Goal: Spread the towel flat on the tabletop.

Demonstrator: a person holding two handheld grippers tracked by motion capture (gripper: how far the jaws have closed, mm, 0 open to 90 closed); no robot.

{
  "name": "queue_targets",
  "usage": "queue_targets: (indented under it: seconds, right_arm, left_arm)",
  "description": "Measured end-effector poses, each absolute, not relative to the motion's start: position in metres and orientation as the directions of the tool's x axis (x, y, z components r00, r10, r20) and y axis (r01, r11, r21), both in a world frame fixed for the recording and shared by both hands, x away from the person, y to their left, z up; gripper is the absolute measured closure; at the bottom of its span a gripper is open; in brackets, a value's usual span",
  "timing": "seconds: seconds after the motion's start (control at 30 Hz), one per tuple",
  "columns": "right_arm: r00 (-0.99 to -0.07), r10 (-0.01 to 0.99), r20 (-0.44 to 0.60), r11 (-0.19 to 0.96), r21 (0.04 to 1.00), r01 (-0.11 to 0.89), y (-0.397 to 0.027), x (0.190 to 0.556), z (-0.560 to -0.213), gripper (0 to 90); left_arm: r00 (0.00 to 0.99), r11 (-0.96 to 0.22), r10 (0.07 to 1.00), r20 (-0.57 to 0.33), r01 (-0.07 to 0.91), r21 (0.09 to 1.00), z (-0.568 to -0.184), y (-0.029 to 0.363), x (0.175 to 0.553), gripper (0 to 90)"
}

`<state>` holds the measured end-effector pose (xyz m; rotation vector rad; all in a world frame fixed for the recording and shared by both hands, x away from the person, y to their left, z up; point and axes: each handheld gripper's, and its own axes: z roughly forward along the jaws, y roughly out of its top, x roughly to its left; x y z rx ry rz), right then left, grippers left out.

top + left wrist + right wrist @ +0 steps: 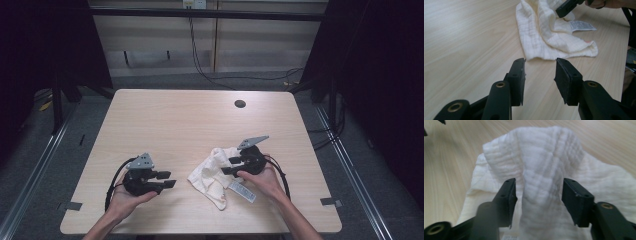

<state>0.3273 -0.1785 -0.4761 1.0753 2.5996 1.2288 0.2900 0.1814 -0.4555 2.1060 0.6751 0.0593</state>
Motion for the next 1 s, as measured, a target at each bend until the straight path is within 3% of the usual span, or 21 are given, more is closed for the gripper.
queue_targets:
  seconds: [0.17,0.3,0.33,0.47,0.57,0.63,0.77,0.8,0.83,0.9,0.93,1.0]
  right_arm:
    - [-0.754,0.625,0.203,0.408,0.739,0.537,-0.201,0.318,-0.458,37.9]
    - [-0.746,0.645,0.168,0.434,0.722,0.538,-0.222,0.308,-0.464,46.2]
    - [-0.743,0.647,0.17,0.432,0.722,0.54,-0.229,0.303,-0.47,52.1]
    - [-0.735,0.659,0.158,0.43,0.722,0.541,-0.237,0.302,-0.478,53.6]
    - [-0.723,0.672,0.163,0.418,0.722,0.552,-0.24,0.307,-0.484,52.7]
    - [-0.718,0.676,0.164,0.414,0.722,0.554,-0.238,0.31,-0.486,50.5]
    - [-0.721,0.674,0.16,0.427,0.712,0.557,-0.232,0.314,-0.492,48.0]
    - [-0.723,0.673,0.155,0.434,0.709,0.556,-0.231,0.314,-0.493,47.7]
    - [-0.723,0.677,0.137,0.449,0.701,0.553,-0.229,0.314,-0.495,47.7]
    - [-0.723,0.679,0.131,0.456,0.696,0.555,-0.228,0.314,-0.496,46.9]
    - [-0.719,0.684,0.121,0.461,0.693,0.555,-0.227,0.313,-0.498,46.0]
    - [-0.716,0.69,0.11,0.467,0.687,0.556,-0.224,0.311,-0.5,48.5]
  left_arm:
    - [0.852,-0.451,0.477,-0.215,0.447,0.772,-0.456,0.164,0.297,59.2]
    - [0.865,-0.495,0.457,-0.206,0.44,0.749,-0.465,0.14,0.303,60.1]
    - [0.877,-0.516,0.431,-0.213,0.433,0.739,-0.471,0.128,0.303,63.2]
    - [0.889,-0.544,0.403,-0.216,0.422,0.725,-0.476,0.114,0.303,63.9]
    - [0.882,-0.547,0.423,-0.207,0.431,0.717,-0.483,0.1,0.305,57.7]
    - [0.874,-0.564,0.448,-0.188,0.44,0.699,-0.489,0.092,0.307,45.5]
    - [0.879,-0.573,0.444,-0.173,0.427,0.7,-0.497,0.086,0.307,45.1]
    - [0.88,-0.579,0.447,-0.161,0.421,0.698,-0.496,0.087,0.307,49.4]
    - [0.884,-0.591,0.451,-0.124,0.4,0.701,-0.497,0.088,0.307,61.9]
    - [0.884,-0.594,0.455,-0.107,0.391,0.703,-0.497,0.089,0.307,74.1]
    - [0.878,-0.592,0.469,-0.097,0.394,0.703,-0.497,0.09,0.307,74.1]
    - [0.88,-0.6,0.465,-0.095,0.392,0.697,-0.497,0.093,0.308,84.0]
